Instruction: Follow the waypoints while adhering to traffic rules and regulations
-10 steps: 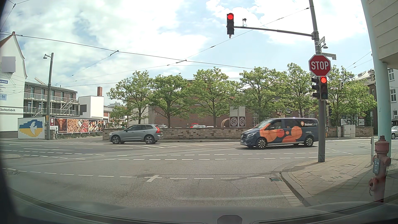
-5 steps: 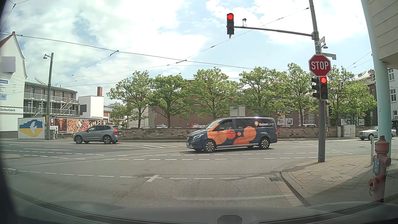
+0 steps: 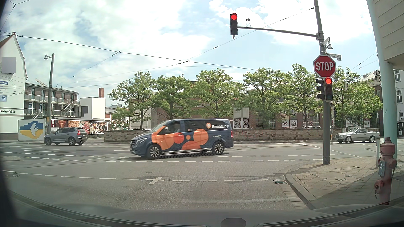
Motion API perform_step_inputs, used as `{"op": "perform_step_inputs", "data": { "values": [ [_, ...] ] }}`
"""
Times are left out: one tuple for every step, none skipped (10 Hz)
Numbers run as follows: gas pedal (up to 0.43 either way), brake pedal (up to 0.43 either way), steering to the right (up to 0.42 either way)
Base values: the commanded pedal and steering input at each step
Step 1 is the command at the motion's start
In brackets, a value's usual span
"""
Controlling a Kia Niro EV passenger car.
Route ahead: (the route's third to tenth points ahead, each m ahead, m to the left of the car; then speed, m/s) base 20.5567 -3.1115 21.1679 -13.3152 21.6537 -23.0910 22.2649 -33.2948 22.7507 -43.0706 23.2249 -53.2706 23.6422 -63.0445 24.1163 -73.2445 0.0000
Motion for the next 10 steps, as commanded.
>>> {"op": "perform_step_inputs", "data": {
  "values": [
    [0.000, 0.323, 0.036],
    [0.000, 0.323, 0.036],
    [0.000, 0.317, 0.036],
    [0.000, 0.323, 0.036],
    [0.000, 0.323, 0.036],
    [0.000, 0.323, 0.036],
    [0.000, 0.323, 0.036],
    [0.000, 0.323, 0.036],
    [0.000, 0.323, 0.036],
    [0.000, 0.317, 0.036]
  ]
}}
